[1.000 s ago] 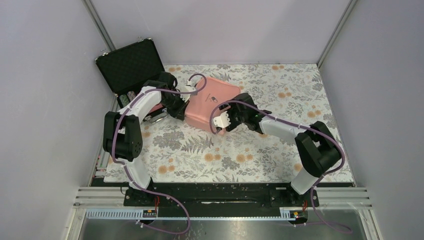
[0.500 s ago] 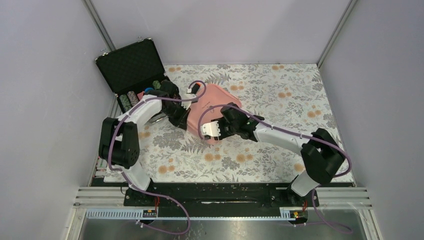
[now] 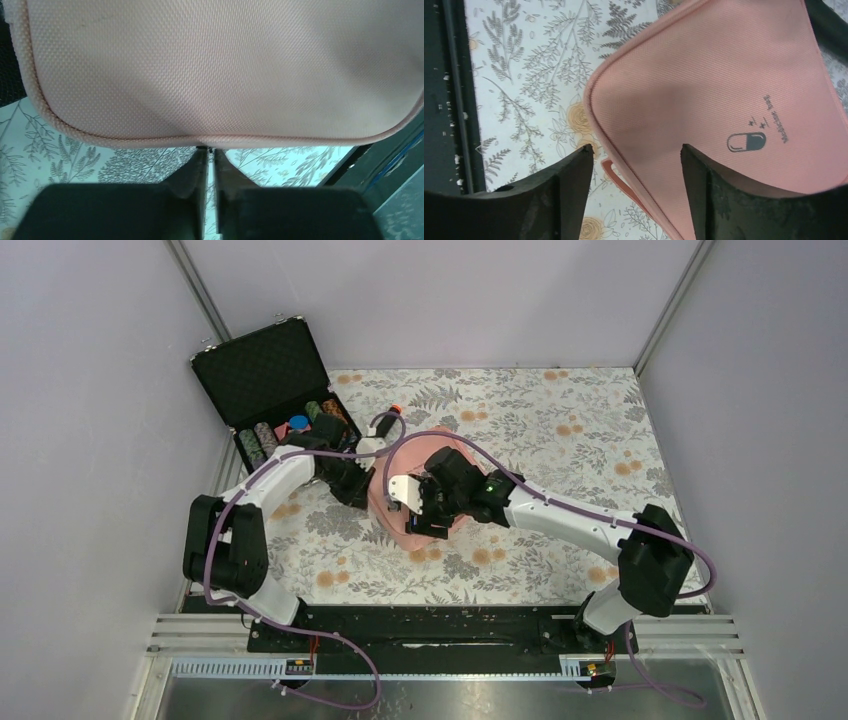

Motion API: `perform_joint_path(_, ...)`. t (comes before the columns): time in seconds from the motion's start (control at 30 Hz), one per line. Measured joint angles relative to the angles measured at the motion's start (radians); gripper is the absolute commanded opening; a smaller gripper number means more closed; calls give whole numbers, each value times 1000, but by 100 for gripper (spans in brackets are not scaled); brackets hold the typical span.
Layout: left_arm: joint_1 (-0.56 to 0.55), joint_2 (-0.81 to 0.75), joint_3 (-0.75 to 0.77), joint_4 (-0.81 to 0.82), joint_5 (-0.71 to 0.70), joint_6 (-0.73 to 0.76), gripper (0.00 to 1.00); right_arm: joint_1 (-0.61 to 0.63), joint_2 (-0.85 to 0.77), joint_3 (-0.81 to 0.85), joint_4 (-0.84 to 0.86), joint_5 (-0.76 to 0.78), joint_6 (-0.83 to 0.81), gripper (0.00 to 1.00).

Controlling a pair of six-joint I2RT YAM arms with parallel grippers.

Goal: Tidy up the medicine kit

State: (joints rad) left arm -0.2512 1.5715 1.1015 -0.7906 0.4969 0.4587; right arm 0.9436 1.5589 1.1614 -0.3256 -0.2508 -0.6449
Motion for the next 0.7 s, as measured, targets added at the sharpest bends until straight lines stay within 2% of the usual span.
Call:
perform_joint_path(0.03,5,-1,-3,-1,-2,9,36,0,0,0,1,-13,-2,79)
perform_joint_path(0.1,20,-1,-14,4,-3,28,50,0,0,-2,0,-40,-10,84)
perform_joint_path(0.27,96,-63,-145,135,5,26,68,0,-27,-65,-14,-85,-54,88)
perform_joint_path(0.33,116,-131,-240,235,14,21,71,0,-38,-82,-37,-83,-68,90)
perform_joint_path(0.47,119,-255,-397,410,45,31,70,0,-55,-87,-68,-81,-88,90)
perform_joint_path(0.7,121,-159,-403,584,129,8,63,0,-62,-87,-87,-80,-101,90)
